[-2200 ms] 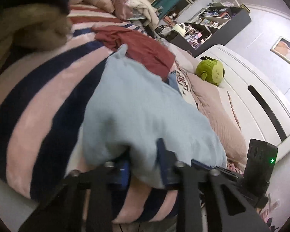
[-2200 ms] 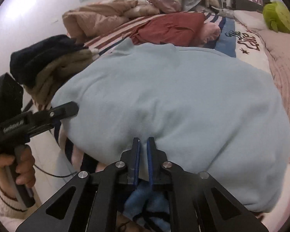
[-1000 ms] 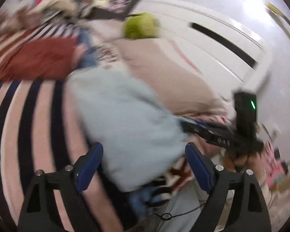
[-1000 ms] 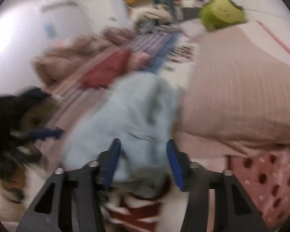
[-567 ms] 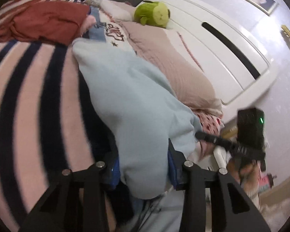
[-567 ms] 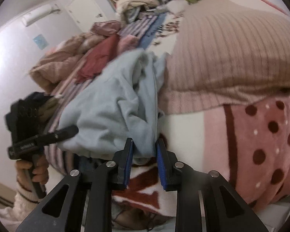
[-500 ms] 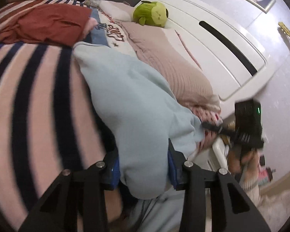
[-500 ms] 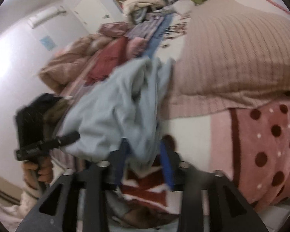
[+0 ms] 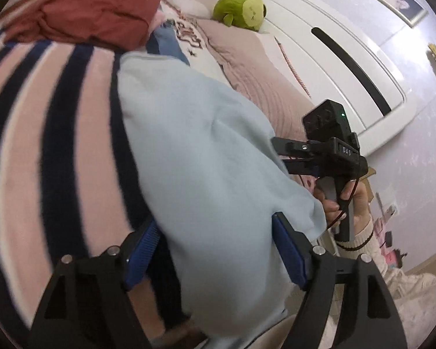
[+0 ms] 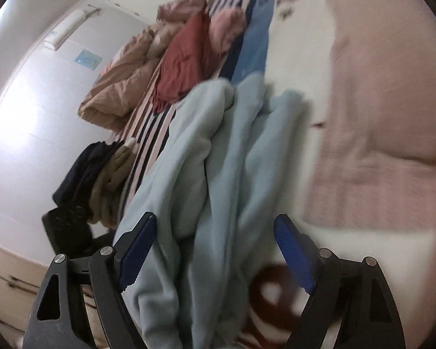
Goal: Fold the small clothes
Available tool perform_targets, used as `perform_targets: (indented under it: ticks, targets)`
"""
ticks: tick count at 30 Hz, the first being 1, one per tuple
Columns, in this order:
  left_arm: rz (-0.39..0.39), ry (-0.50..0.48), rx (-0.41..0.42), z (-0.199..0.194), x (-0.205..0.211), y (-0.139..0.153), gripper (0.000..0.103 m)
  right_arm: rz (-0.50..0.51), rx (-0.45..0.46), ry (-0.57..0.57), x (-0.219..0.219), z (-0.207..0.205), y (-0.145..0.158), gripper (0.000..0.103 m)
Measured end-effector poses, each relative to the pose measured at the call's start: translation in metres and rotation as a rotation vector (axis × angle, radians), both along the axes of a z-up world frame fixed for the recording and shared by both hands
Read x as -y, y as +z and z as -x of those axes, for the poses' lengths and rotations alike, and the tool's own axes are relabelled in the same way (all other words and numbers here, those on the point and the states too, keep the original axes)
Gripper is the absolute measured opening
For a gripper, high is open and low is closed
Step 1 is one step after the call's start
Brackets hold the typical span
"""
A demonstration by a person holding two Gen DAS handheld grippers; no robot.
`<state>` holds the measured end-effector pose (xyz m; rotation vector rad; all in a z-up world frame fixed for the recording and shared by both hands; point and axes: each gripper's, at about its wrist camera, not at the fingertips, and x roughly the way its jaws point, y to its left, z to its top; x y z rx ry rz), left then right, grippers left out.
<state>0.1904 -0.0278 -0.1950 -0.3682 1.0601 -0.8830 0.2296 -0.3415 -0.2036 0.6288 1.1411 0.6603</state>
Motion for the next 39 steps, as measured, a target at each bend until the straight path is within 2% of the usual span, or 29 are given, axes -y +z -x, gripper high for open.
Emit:
perform_targets:
  ticks: [1, 2, 3, 4, 5, 7, 11, 14, 18, 21, 25, 27, 29, 30, 33, 35, 37, 39]
  targets:
    - [0.01, 0.001, -0.011, -0.004, 0.002, 0.0, 0.046, 0.022, 0.002, 0.01, -0.004, -0.004, -0.002, 0.073]
    - [0.021, -0.006, -0.017, -0.006, 0.004, -0.002, 0.039, 0.035, 0.004, 0.013, -0.008, -0.009, -0.002, 0.058]
    - [0.018, -0.002, -0.006, -0.006, 0.006, 0.0, 0.036, 0.016, -0.009, 0.013, -0.01, -0.012, -0.004, 0.048]
    - [0.01, 0.0, 0.0, -0.005, 0.006, 0.003, 0.033, -0.019, -0.024, 0.015, -0.011, -0.015, -0.007, 0.032]
    - [0.0, 0.003, 0.01, -0.003, 0.007, 0.008, 0.031, -0.045, -0.032, 0.017, -0.013, -0.015, -0.007, 0.025]
    - [-0.023, 0.015, 0.067, 0.0, 0.005, 0.027, 0.029, -0.041, 0.009, 0.03, -0.019, -0.016, 0.004, 0.019]
    - [-0.031, 0.05, 0.191, 0.003, -0.018, 0.087, 0.029, -0.089, 0.109, 0.058, -0.036, -0.016, 0.046, 0.017]
    - [-0.068, 0.08, 0.289, 0.006, -0.044, 0.145, 0.029, -0.125, 0.204, 0.086, -0.064, -0.025, 0.097, 0.017]
    - [-0.152, 0.151, 0.431, 0.011, -0.098, 0.231, 0.029, -0.158, 0.348, 0.173, -0.131, -0.042, 0.181, 0.017]
    - [-0.18, 0.265, 0.471, 0.014, -0.154, 0.278, 0.029, -0.194, 0.418, 0.225, -0.187, -0.052, 0.225, 0.017]
    - [-0.205, 0.423, 0.481, 0.026, -0.233, 0.313, 0.029, -0.235, 0.431, 0.318, -0.283, -0.063, 0.269, 0.017]
    - [-0.222, 0.502, 0.466, 0.027, -0.27, 0.315, 0.03, -0.233, 0.415, 0.346, -0.32, -0.064, 0.272, 0.017]
    - [-0.238, 0.585, 0.411, 0.024, -0.311, 0.304, 0.03, -0.219, 0.368, 0.37, -0.363, -0.067, 0.265, 0.017]
    - [-0.247, 0.642, 0.362, 0.02, -0.337, 0.291, 0.03, -0.213, 0.333, 0.382, -0.384, -0.07, 0.257, 0.017]
    - [-0.257, 0.715, 0.255, 0.016, -0.382, 0.25, 0.03, -0.135, 0.251, 0.415, -0.446, -0.074, 0.22, 0.017]
    - [-0.274, 0.747, 0.2, 0.011, -0.4, 0.221, 0.032, -0.092, 0.22, 0.421, -0.462, -0.074, 0.199, 0.017]
    - [-0.23, 0.777, 0.163, 0.012, -0.418, 0.201, 0.035, -0.085, 0.185, 0.419, -0.472, -0.074, 0.181, 0.019]
    - [-0.188, 0.802, 0.16, 0.019, -0.428, 0.192, 0.038, -0.089, 0.177, 0.42, -0.474, -0.074, 0.174, 0.024]
